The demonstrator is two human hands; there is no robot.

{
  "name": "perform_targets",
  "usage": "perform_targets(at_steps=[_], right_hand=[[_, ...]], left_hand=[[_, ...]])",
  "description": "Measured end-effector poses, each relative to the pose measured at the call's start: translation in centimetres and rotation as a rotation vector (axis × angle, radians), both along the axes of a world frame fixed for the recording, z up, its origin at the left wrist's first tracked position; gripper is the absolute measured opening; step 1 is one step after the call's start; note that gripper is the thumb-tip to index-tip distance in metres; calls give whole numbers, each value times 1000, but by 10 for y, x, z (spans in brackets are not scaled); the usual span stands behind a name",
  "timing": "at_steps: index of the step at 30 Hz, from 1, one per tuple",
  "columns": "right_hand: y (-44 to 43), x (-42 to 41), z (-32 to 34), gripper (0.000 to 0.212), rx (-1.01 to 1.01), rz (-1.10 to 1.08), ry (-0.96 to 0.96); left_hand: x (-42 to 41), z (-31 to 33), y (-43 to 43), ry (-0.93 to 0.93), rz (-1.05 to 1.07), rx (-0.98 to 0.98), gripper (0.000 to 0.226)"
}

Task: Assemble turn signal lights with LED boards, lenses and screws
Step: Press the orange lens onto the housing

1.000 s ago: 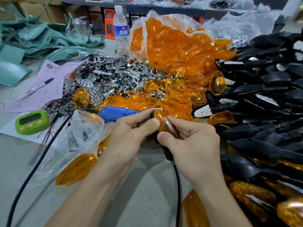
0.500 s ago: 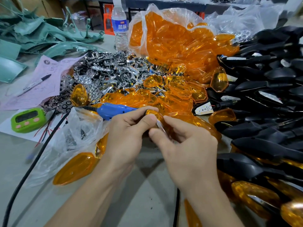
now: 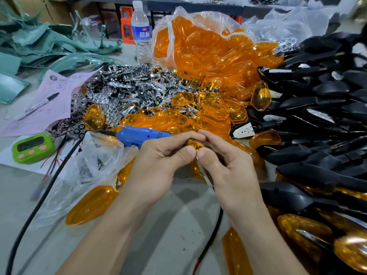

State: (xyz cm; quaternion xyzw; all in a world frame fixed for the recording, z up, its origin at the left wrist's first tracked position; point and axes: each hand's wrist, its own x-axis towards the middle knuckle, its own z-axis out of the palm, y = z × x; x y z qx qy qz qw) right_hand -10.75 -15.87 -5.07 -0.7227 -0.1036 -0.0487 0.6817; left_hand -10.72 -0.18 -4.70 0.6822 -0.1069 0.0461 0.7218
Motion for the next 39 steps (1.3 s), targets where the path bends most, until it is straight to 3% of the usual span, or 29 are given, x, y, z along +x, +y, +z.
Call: perform_targets(at_steps=[5,12,17,20,24,27,29,32,35,39], right_hand=[[7,3,0,26,50,-47,-60],[0,2,3,27,58,-48,-106],[4,-1,3,27,116,-58,-121],[8,-2,6,34,118,-78,-125],[13,3,3,28,174,-111,-26],[14,7,9,24,329,-107,132],[8,13,14,18,483,-70,244],[-1,17,17,47,715,-76,410],[-1,14,16,60,749,-89,464],[-6,12,9,42,726,-85,437]], left_hand=[[-2,-2,-5,-12,183,79,32],[-1,3,-3,223,-62,-272,44],[-2,1,-10,186,17,-353,23],[-2,0,-14,175,114,-319,24],[2,1,-19,184,185,-281,25],[6,3,-23,185,225,-192,34],[7,2,-22,223,141,-177,47],[1,-3,-18,252,-6,-101,64],[-5,-6,-23,198,-67,20,57],[-11,-5,-27,156,22,223,43]])
